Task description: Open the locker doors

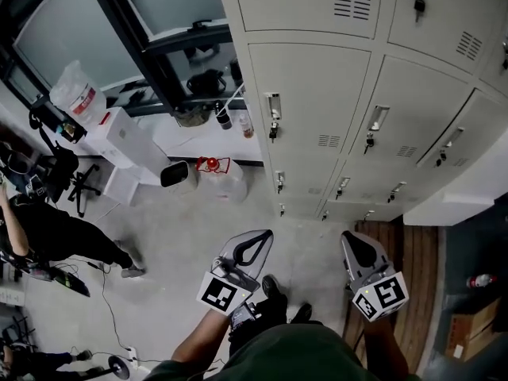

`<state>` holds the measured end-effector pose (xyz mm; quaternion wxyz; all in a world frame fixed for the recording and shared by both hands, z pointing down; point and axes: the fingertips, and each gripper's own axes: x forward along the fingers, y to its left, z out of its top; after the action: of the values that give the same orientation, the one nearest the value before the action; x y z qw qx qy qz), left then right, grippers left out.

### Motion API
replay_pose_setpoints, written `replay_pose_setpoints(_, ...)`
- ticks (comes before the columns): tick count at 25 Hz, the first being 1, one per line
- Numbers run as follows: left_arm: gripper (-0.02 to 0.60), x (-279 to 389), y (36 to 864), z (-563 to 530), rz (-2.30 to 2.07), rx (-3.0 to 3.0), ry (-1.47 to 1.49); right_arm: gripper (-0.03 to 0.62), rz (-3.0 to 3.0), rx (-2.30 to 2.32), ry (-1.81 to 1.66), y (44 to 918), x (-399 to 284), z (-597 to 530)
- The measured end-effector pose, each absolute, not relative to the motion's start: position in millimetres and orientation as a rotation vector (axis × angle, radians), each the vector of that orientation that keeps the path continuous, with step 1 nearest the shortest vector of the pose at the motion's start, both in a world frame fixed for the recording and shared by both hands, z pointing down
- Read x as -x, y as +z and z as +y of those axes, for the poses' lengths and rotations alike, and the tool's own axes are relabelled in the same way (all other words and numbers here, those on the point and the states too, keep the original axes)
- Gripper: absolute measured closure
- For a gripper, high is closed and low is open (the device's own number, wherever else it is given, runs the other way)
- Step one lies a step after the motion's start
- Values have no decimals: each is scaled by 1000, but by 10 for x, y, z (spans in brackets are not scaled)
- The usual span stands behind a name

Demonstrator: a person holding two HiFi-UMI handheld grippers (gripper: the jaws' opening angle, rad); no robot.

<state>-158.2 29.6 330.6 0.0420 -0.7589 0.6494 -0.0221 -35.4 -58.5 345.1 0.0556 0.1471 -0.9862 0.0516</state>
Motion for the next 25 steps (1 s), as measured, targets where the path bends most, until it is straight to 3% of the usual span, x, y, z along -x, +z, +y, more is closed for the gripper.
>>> replay_pose_setpoints(11,586,2540,3499,-113,1939,2383,-42,588,-2994,-507,156,3627,1334,-918)
replay_pose_setpoints(25,586,3135,4143,-686,2049,2379,-24,588,-2960,-411,187,4400,2120,-1428)
